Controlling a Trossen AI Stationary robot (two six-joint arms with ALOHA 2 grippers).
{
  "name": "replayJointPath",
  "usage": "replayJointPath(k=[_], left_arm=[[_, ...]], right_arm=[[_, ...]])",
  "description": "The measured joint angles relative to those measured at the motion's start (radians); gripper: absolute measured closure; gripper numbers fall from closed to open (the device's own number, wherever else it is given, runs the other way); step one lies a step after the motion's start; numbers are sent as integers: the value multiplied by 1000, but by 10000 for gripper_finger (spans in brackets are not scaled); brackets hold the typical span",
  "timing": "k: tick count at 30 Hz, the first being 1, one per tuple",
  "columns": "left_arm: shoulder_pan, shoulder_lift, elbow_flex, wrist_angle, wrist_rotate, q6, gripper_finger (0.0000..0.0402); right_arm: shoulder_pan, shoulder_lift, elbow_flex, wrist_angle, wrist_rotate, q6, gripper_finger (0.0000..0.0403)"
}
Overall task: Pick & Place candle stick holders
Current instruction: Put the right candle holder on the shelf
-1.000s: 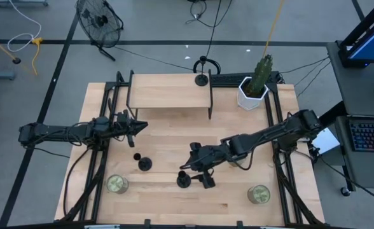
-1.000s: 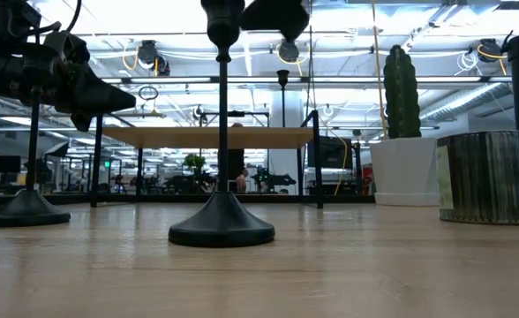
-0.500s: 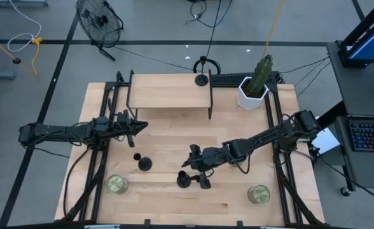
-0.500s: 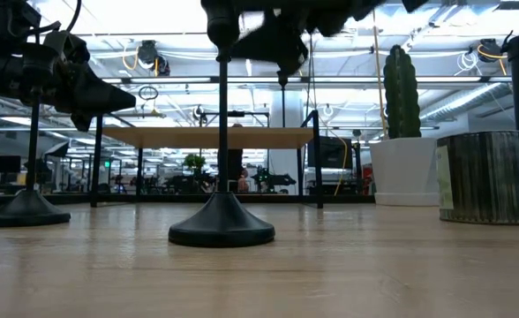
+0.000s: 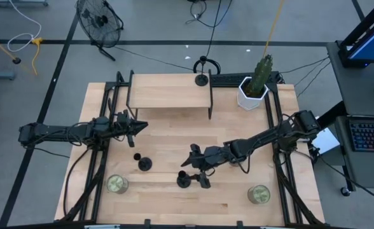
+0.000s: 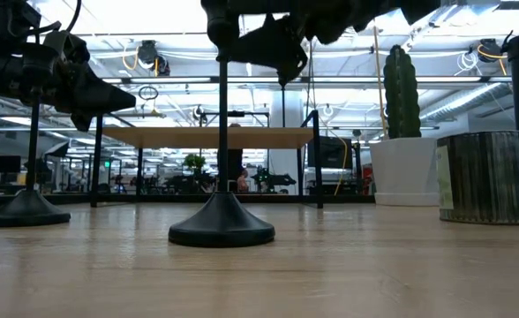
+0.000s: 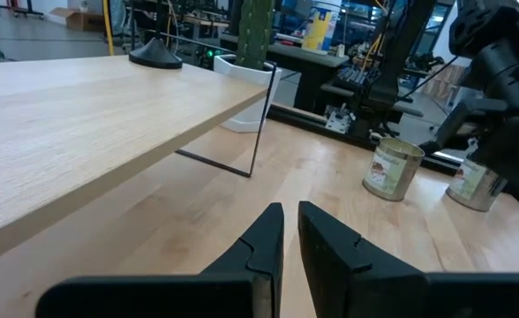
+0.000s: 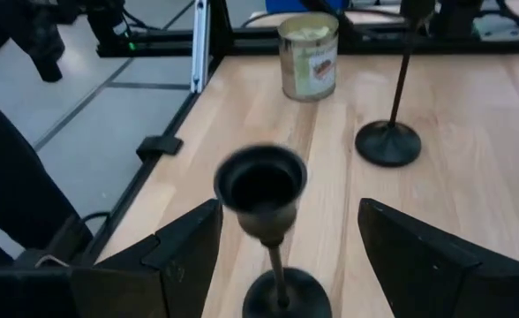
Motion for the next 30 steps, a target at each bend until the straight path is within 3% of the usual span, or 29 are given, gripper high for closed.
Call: replayJointPath(k=[10, 20, 30], left_arm=[[0, 0, 0, 0, 0, 2, 360], [0, 0, 0, 0, 0, 2, 360], [0, 0, 0, 0, 0, 2, 360]], right_arm=[[-3, 73, -7, 155, -1, 52, 145], [-2, 76, -7, 169, -1, 50, 146], [-2, 76, -7, 169, -1, 51, 188]])
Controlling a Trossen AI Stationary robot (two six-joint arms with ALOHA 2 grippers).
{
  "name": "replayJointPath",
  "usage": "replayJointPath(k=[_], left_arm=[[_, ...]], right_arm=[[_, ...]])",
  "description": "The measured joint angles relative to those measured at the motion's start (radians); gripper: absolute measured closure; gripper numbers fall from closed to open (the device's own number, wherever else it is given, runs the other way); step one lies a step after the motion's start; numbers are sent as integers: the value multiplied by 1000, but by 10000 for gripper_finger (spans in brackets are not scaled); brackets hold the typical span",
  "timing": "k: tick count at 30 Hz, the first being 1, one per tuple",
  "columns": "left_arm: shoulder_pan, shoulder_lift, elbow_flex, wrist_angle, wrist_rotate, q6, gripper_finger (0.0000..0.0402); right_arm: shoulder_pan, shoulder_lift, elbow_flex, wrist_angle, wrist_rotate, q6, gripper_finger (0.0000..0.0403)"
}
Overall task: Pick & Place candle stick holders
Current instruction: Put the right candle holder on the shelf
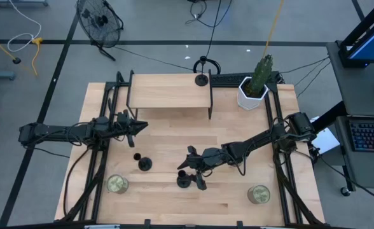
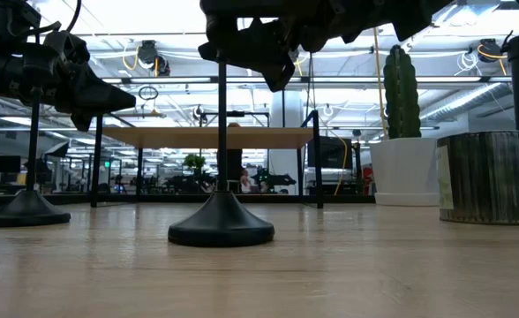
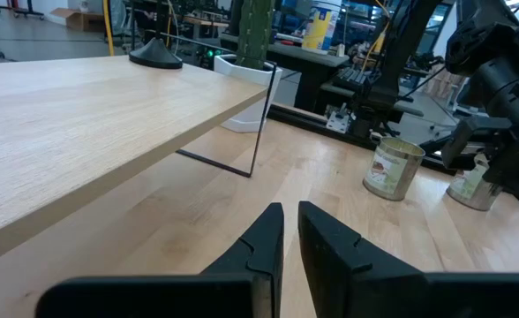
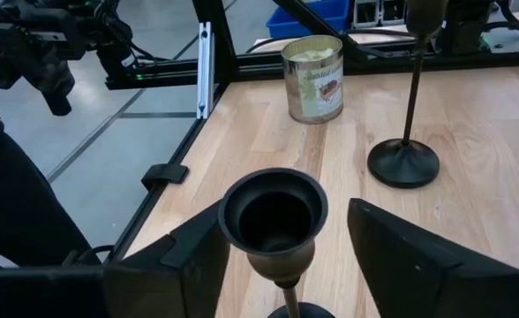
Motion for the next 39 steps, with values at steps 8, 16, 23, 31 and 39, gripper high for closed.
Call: replayJointPath(k=[8, 16, 23, 31, 39], left_arm=[[0, 0, 0, 0, 0, 0, 360], [0, 0, 0, 0, 0, 0, 360], [0, 0, 0, 0, 0, -1, 360], [0, 0, 0, 0, 0, -1, 360], [0, 0, 0, 0, -1, -1, 360]], right_arm=[[0, 0, 0, 0, 0, 0, 230], [-2, 0, 0, 20, 1, 0, 277], [-28, -9, 1, 122, 0, 0, 304], [-68, -49, 1, 149, 1, -2, 290], [-129, -144, 1, 144, 27, -42, 298]])
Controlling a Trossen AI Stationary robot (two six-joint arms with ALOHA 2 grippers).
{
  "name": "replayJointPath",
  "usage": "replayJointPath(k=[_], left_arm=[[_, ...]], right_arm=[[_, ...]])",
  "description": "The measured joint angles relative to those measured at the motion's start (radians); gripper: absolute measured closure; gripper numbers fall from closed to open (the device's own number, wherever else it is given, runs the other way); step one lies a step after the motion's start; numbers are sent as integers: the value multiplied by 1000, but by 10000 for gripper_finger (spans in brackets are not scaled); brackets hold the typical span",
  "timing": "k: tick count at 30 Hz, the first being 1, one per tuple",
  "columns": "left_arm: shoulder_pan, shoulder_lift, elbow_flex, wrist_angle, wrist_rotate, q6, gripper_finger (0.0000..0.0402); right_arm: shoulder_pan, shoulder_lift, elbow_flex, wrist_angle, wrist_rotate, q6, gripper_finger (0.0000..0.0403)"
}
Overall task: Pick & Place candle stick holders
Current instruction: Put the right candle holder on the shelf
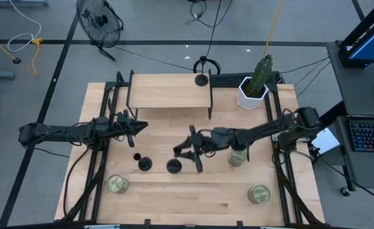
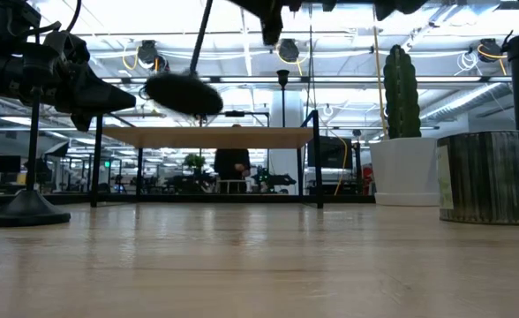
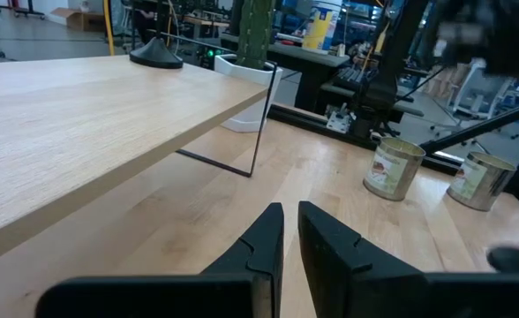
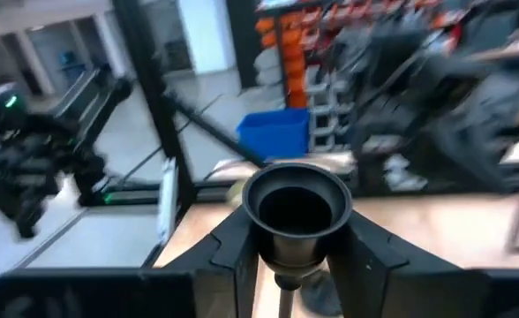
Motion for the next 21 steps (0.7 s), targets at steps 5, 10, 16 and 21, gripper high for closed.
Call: replayJointPath(k=[5, 10, 16, 21], left_arm=[[0, 0, 0, 0, 0, 0, 360], [0, 0, 0, 0, 0, 0, 360], [0, 0, 0, 0, 0, 0, 360], [0, 0, 0, 0, 0, 0, 360]], right_arm=[[-46, -116, 0, -74, 96, -90, 289], [-104, -241, 0, -129, 255, -176, 298], [-199, -359, 0, -161, 394, -269, 293], [-279, -416, 0, -160, 448, -290, 295]])
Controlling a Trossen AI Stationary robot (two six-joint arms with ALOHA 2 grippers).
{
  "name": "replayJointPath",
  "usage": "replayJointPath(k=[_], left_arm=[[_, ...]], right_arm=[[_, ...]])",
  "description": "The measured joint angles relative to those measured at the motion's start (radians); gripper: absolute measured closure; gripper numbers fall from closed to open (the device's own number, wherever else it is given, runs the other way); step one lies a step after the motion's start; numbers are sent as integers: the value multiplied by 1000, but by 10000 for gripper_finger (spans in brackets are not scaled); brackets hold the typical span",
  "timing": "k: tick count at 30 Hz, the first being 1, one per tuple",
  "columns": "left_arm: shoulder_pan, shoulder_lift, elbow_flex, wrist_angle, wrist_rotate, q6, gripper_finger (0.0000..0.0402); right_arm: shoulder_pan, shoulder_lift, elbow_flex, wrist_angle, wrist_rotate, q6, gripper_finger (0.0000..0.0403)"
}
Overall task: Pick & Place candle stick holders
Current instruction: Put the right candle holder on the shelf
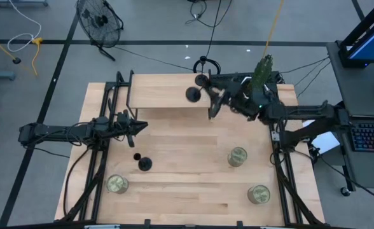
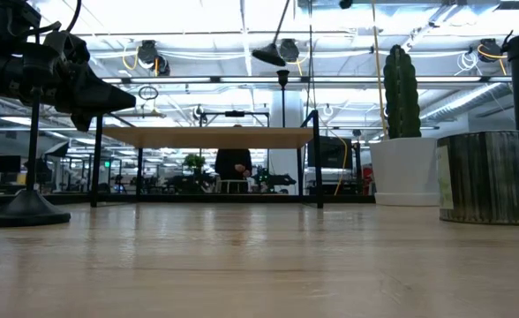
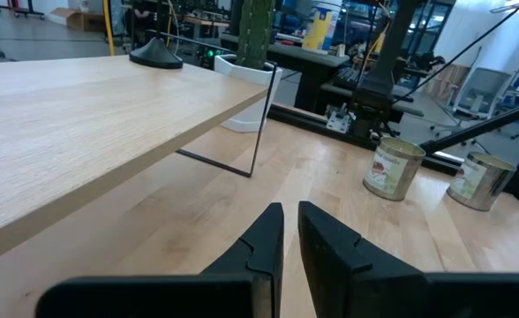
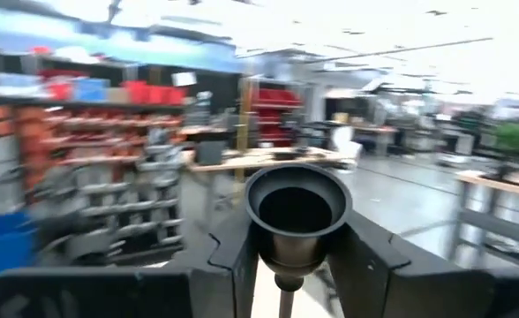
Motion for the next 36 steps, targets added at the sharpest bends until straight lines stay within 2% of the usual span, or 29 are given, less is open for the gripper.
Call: replayJointPath(k=[2, 9, 18, 30, 34, 36], left_arm=[[0, 0, 0, 0, 0, -3, 360], [0, 0, 0, 0, 0, -12, 360], [0, 0, 0, 0, 0, -12, 360], [0, 0, 0, 1, -2, -11, 360], [0, 0, 0, 0, -2, -11, 360], [0, 0, 0, 0, -2, -11, 360]], right_arm=[[-25, -10, 0, -2, 28, 20, 298], [-82, -10, 0, -8, 23, 43, 291], [-104, -9, 7, 5, 24, 44, 297], [-188, 86, 84, -118, 47, 57, 294], [-226, 115, 105, -125, -28, 121, 289], [-237, 134, 114, -143, -32, 134, 289]])
